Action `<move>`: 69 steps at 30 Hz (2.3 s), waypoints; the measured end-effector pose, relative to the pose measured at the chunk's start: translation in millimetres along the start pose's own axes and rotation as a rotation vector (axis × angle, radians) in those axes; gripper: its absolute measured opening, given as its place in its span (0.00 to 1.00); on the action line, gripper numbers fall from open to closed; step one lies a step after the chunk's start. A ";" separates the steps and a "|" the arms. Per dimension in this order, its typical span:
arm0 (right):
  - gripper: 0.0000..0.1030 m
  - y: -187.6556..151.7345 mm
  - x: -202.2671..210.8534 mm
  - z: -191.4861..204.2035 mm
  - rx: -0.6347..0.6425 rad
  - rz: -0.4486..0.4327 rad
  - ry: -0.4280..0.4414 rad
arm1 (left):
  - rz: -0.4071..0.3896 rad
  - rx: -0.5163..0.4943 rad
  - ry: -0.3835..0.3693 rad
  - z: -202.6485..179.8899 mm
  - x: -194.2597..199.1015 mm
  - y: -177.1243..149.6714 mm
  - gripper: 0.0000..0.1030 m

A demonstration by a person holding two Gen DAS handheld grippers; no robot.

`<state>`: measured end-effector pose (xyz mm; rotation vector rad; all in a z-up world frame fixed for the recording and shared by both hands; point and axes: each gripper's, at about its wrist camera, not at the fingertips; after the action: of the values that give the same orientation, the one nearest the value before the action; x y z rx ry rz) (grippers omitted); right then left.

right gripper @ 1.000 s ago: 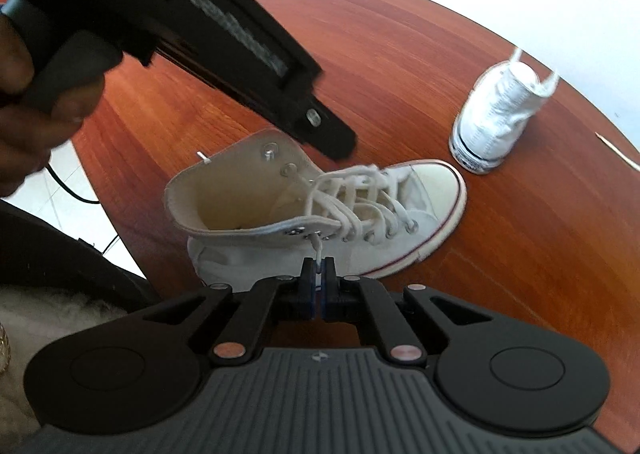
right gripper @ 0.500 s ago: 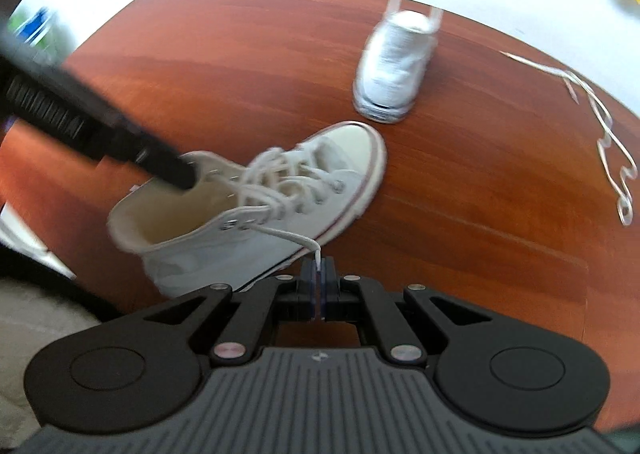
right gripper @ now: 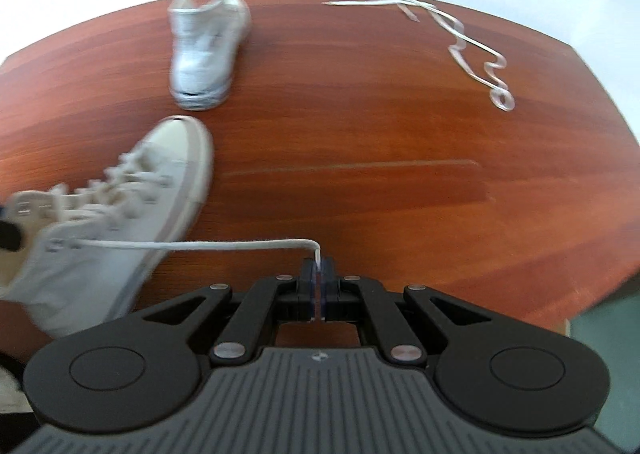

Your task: Lace up shoes with both hands

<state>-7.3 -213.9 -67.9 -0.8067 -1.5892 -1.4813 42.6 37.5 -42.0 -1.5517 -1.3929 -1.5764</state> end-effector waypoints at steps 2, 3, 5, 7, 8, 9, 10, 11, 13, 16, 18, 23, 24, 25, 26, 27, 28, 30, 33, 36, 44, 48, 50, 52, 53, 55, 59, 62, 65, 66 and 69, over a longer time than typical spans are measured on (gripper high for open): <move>0.02 -2.6 -0.1 -6.5 -0.010 0.006 -0.014 | 0.001 0.000 0.001 0.3 -0.7 0.6 0.29; 0.02 -4.3 -0.5 -10.4 -0.016 0.011 -0.020 | 0.001 0.000 0.001 0.4 -0.7 0.7 0.29; 0.02 -5.8 1.4 -10.7 -0.009 0.016 -0.014 | 0.001 -0.001 0.000 0.3 -1.2 1.2 0.29; 0.02 -7.0 2.6 -6.2 0.012 0.018 0.003 | 0.000 -0.004 0.001 -0.5 -1.0 1.7 0.29; 0.02 -7.2 2.7 -5.2 0.018 0.015 0.011 | -0.001 -0.006 0.002 -1.0 -0.8 1.9 0.29; 0.02 -7.2 3.9 -1.8 0.027 0.010 0.029 | -0.002 -0.007 0.002 -1.4 -1.0 1.9 0.29; 0.02 -7.2 5.0 1.7 0.037 0.006 0.046 | -0.003 -0.008 0.001 -1.7 -1.4 1.9 0.29; 0.02 -7.2 6.2 5.1 0.046 0.001 0.063 | -0.003 -0.009 0.001 -2.0 -1.6 2.1 0.29; 0.02 -6.0 8.0 12.4 0.066 -0.011 0.100 | -0.001 -0.008 0.000 -1.8 -1.8 1.9 0.29; 0.02 -3.3 12.1 26.2 0.113 -0.026 0.175 | -0.002 -0.009 -0.001 -2.3 -1.8 2.0 0.29; 0.02 -1.9 13.5 36.3 0.151 -0.029 0.228 | -0.004 -0.010 -0.001 -2.7 -1.2 2.0 0.29; 0.02 -1.9 13.5 68.1 0.280 -0.015 0.367 | -0.008 -0.008 0.003 -2.6 -0.1 1.6 0.29; 0.02 -1.6 12.9 72.3 0.292 -0.010 0.384 | -0.009 -0.008 0.004 -2.5 0.0 1.5 0.29; 0.02 -1.7 12.8 74.2 0.297 -0.010 0.390 | -0.010 -0.008 0.004 -2.5 0.0 1.5 0.29; 0.03 -1.1 12.4 79.0 0.308 -0.010 0.402 | -0.011 -0.008 0.005 -2.6 0.0 1.3 0.29; 0.03 -0.5 12.4 80.8 0.311 -0.010 0.409 | -0.011 -0.008 0.005 -2.6 0.0 1.3 0.29; 0.03 0.9 12.2 82.7 0.312 -0.011 0.423 | -0.011 -0.009 0.006 -2.6 0.1 1.1 0.29; 0.03 4.3 13.7 86.5 0.320 -0.019 0.443 | -0.011 -0.009 0.008 -2.6 0.5 0.4 0.29; 0.03 7.9 15.8 89.8 0.332 -0.025 0.464 | -0.012 -0.008 0.010 -1.8 1.3 0.1 0.29; 0.03 8.5 14.7 93.1 0.343 -0.020 0.477 | -0.011 -0.004 0.009 -1.3 2.0 -0.2 0.29; 0.04 10.2 6.4 107.1 0.392 0.002 0.495 | -0.010 0.003 0.014 0.0 3.5 -1.3 0.29; 0.04 10.6 4.5 110.0 0.411 0.010 0.490 | -0.009 0.007 0.015 0.7 4.1 -2.0 0.29; 0.05 10.3 3.9 110.4 0.420 0.018 0.488 | -0.009 0.008 0.016 0.9 4.3 -2.4 0.29; 0.07 9.8 3.7 110.9 0.429 0.028 0.485 | -0.009 0.009 0.015 1.2 4.6 -2.7 0.29; 0.17 9.8 3.9 110.8 0.431 0.027 0.482 | -0.008 0.009 0.015 1.3 4.6 -2.6 0.29; 0.32 9.7 4.3 110.6 0.436 0.027 0.475 | -0.007 0.008 0.013 1.3 4.3 -2.6 0.29; 0.31 9.4 4.4 110.6 0.446 0.025 0.475 | -0.005 0.004 0.007 0.7 3.0 -1.8 0.29; 0.31 10.1 2.2 112.5 0.455 0.022 0.459 | -0.003 0.002 0.003 0.1 2.0 -1.3 0.29; 0.20 10.9 -1.1 114.2 0.455 0.017 0.446 | 0.000 0.001 -0.001 -0.1 1.2 -0.6 0.29; 0.17 11.4 -2.8 114.7 0.452 0.018 0.442 | 0.002 0.000 -0.002 -0.1 0.7 -0.5 0.29; 0.10 12.8 -6.3 115.9 0.444 0.019 0.436 | 0.009 -0.001 -0.005 -0.2 -0.7 0.0 0.29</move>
<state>-8.2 -97.1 -66.5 -0.2238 -1.4826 -1.1283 42.7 37.1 -42.6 -1.5616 -1.3861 -1.5698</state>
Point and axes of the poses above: each gripper's, at about its wrist camera, not at the fingertips, and x roughly against the way its jaws point, z to its left, y to its top, and after that the axes turned 9 degrees about y, right-handed
